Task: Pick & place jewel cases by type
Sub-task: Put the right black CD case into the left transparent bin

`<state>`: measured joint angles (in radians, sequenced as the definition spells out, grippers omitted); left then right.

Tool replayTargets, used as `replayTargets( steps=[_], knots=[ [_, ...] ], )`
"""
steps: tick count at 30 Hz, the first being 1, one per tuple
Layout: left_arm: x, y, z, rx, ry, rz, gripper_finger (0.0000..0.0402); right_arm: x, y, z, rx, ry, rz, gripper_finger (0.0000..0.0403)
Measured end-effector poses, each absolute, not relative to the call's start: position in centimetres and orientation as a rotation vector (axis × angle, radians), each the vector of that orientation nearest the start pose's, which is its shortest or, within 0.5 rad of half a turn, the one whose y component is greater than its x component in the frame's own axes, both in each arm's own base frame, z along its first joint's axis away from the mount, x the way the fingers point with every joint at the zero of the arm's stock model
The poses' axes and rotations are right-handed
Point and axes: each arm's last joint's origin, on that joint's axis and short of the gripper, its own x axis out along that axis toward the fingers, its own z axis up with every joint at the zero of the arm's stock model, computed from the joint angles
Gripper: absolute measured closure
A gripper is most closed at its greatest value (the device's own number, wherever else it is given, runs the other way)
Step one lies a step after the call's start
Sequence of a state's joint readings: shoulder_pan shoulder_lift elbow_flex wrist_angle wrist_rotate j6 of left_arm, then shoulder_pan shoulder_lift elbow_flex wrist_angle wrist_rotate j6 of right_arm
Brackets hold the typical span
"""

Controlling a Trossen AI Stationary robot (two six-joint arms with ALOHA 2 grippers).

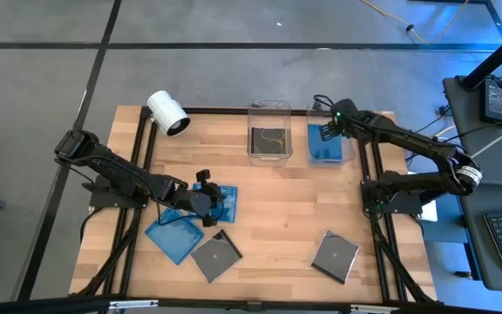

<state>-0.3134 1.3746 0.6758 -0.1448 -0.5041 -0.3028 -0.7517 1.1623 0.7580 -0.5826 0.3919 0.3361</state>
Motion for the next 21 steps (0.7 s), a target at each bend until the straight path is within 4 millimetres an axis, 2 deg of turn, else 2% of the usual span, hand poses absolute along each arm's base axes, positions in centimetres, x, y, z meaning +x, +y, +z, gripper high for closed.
replayTargets(
  steps=[6,11,15,21],
  knots=[
    [24.8,-6.6,18.1,0.050,0.736,0.292,0.0389,15.5,-15.7,24.9,0.420,0.847,-1.171,0.0231],
    [24.9,-6.6,18.1,0.066,0.736,0.286,0.0389,17.3,-14.1,27.2,0.416,0.860,-0.927,0.0231],
    [25.0,-6.6,18.3,0.080,0.718,0.275,0.0389,18.8,-11.3,28.3,0.408,0.902,-0.786,0.0231],
    [25.1,-6.7,18.4,0.073,0.702,0.273,0.0389,20.0,-4.9,28.2,0.437,1.069,-0.544,0.0231]
  ],
)
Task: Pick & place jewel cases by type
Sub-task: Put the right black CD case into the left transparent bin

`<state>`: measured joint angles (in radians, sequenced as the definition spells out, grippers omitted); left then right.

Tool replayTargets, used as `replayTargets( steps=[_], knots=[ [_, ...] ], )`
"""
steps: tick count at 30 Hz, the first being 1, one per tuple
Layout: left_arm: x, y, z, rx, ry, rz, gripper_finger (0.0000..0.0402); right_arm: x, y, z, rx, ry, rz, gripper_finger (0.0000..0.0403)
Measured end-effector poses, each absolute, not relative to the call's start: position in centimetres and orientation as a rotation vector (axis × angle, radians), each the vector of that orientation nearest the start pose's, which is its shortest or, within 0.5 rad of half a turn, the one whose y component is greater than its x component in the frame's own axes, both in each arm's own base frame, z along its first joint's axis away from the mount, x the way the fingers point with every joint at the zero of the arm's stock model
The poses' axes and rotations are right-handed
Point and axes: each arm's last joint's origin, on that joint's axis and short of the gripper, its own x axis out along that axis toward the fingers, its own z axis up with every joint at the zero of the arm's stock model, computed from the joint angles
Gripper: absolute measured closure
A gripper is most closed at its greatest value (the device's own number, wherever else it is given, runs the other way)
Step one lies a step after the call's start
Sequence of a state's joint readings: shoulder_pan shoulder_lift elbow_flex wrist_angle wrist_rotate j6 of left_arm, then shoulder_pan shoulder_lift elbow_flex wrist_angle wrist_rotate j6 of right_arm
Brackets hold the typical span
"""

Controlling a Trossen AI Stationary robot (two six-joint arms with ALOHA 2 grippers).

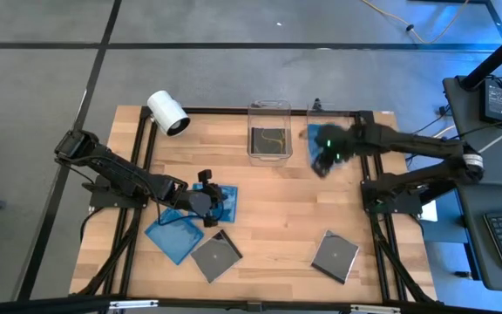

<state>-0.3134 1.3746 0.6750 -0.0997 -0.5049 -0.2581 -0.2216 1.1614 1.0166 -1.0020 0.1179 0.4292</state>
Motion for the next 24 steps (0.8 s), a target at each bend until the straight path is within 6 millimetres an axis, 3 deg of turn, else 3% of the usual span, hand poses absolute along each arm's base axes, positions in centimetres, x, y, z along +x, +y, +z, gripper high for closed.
replayTargets(
  steps=[5,9,13,18,24],
  knots=[
    [25.1,-6.7,18.4,0.070,0.701,0.274,0.0389,20.0,1.1,26.8,0.375,1.181,-0.313,0.0231],
    [25.5,-6.8,18.6,0.008,0.654,0.277,0.0389,18.9,5.1,25.5,0.248,1.284,-0.093,0.0231],
    [26.9,-7.3,18.9,-0.049,0.524,0.247,0.0389,17.5,8.3,25.0,0.329,1.404,0.132,0.0231],
    [29.0,-7.5,18.1,-0.015,0.426,0.132,0.0389,16.3,10.7,24.9,0.366,1.452,0.130,0.0230],
    [31.0,-7.1,16.2,-0.052,0.363,-0.001,0.0389,14.5,13.0,23.5,0.256,1.612,0.064,0.0230]
  ],
)
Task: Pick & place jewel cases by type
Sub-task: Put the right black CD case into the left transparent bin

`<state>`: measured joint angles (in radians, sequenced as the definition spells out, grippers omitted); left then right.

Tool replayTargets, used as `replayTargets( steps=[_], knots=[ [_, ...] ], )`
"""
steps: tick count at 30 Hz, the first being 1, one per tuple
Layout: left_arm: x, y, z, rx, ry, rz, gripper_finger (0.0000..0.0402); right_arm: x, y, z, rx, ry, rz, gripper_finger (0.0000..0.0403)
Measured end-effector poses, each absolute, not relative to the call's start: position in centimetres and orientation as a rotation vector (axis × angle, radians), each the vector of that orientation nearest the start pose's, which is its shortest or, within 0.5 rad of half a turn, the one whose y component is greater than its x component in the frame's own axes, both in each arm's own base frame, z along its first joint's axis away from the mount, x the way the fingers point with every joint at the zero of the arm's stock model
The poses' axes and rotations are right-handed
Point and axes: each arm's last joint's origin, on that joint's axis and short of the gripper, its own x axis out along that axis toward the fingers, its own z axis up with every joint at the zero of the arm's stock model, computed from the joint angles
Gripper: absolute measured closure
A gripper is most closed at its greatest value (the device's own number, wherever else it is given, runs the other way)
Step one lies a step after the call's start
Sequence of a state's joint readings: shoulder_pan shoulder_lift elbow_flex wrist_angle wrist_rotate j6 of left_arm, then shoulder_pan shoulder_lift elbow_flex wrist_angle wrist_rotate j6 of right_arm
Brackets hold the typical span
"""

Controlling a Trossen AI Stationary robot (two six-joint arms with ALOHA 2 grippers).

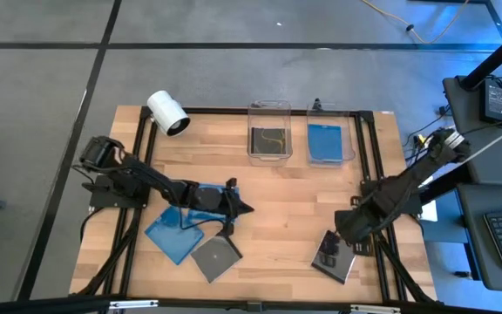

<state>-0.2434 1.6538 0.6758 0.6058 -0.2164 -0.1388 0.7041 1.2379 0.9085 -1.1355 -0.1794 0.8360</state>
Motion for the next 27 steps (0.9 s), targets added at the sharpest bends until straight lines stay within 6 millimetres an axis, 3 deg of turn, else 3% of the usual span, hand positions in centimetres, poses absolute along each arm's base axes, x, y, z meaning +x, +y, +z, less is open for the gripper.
replayTargets(
  steps=[7,13,16,21,27],
  knots=[
    [33.1,-6.8,14.9,-0.070,0.384,-0.070,0.0389,13.9,16.0,20.9,0.133,1.726,0.008,0.0230],
    [34.8,-6.8,15.1,-0.018,0.364,-0.103,0.0389,13.9,17.0,19.3,0.089,1.789,-0.047,0.0230],
    [34.9,-6.8,15.3,0.011,0.358,-0.111,0.0389,13.8,17.2,19.1,0.118,1.850,-0.027,0.0230],
    [34.9,-6.8,15.3,0.038,0.354,-0.113,0.0389,14.5,17.7,18.9,0.152,1.776,-0.001,0.0230],
    [34.9,-6.7,15.3,0.046,0.358,-0.111,0.0389,14.4,17.8,18.9,0.025,1.741,0.116,0.0231]
  ],
)
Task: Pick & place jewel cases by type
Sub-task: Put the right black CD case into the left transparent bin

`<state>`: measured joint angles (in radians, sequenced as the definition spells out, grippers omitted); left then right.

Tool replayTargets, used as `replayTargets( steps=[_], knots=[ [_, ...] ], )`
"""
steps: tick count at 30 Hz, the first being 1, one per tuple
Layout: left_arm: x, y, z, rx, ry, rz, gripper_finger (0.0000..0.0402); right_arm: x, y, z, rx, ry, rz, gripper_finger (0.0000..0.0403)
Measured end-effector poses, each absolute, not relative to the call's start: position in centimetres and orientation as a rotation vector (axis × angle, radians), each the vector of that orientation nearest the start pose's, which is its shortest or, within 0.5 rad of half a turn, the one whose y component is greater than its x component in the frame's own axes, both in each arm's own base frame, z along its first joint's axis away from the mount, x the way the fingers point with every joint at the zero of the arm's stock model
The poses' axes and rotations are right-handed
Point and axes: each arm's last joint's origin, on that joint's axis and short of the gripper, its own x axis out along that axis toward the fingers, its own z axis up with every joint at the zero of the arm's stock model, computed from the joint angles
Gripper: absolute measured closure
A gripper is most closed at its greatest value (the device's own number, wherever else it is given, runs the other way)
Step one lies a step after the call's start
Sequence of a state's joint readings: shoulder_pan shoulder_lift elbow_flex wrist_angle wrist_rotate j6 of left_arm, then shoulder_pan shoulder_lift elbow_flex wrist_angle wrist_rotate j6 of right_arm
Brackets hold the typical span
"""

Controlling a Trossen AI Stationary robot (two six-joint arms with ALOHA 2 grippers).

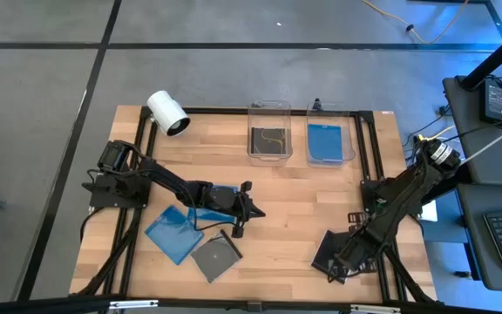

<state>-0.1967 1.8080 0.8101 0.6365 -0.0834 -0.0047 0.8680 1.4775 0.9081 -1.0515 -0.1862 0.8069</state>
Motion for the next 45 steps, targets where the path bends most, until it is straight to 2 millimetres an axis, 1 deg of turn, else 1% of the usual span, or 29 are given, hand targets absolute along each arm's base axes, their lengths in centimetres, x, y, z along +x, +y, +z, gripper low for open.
replayTargets(
  steps=[2,6,11,14,18,22,24,27,29,32,36,40,45],
  knots=[
    [34.9,-6.7,15.3,0.047,0.358,-0.117,0.0389,14.3,17.6,18.9,0.010,1.740,0.083,0.0231],
    [34.9,-6.7,15.3,0.053,0.358,-0.120,0.0389,14.1,17.5,18.9,0.038,1.760,0.014,0.0231],
    [34.9,-6.7,15.2,0.054,0.362,-0.121,0.0389,13.6,18.1,18.6,0.011,1.761,0.029,0.0231],
    [34.9,-6.7,15.2,0.054,0.362,-0.121,0.0389,13.2,18.3,17.6,0.001,1.761,0.043,0.0231],
    [34.9,-6.7,15.2,0.053,0.363,-0.122,0.0389,12.9,18.2,15.8,0.057,1.751,0.075,0.0231],
    [34.9,-6.7,15.2,0.046,0.364,-0.121,0.0389,12.2,17.7,14.5,0.104,1.814,0.116,0.0231],
    [34.9,-6.7,15.2,0.030,0.365,-0.119,0.0389,11.9,17.5,14.0,0.127,1.846,0.101,0.0231],
    [35.0,-6.7,14.7,0.030,0.375,-0.118,0.0389,11.7,17.2,13.4,0.128,1.839,0.096,0.0231],
    [35.2,-6.8,13.9,0.072,0.376,-0.131,0.0389,11.8,17.1,13.1,0.121,1.803,0.100,0.0231],
    [35.5,-6.9,12.8,0.123,0.395,-0.164,0.0389,11.7,17.0,12.8,0.118,1.782,0.098,0.0231],
    [36.5,-7.2,11.8,0.114,0.413,-0.181,0.0389,11.7,16.9,12.7,0.115,1.774,0.090,0.0231],
    [37.5,-7.8,11.4,0.100,0.413,-0.188,0.0388,11.8,17.0,12.8,0.119,1.759,0.068,0.0231],
    [38.1,-8.6,11.8,0.099,0.389,-0.208,0.0388,11.9,17.0,12.8,0.186,1.754,-0.015,0.0231]
  ],
)
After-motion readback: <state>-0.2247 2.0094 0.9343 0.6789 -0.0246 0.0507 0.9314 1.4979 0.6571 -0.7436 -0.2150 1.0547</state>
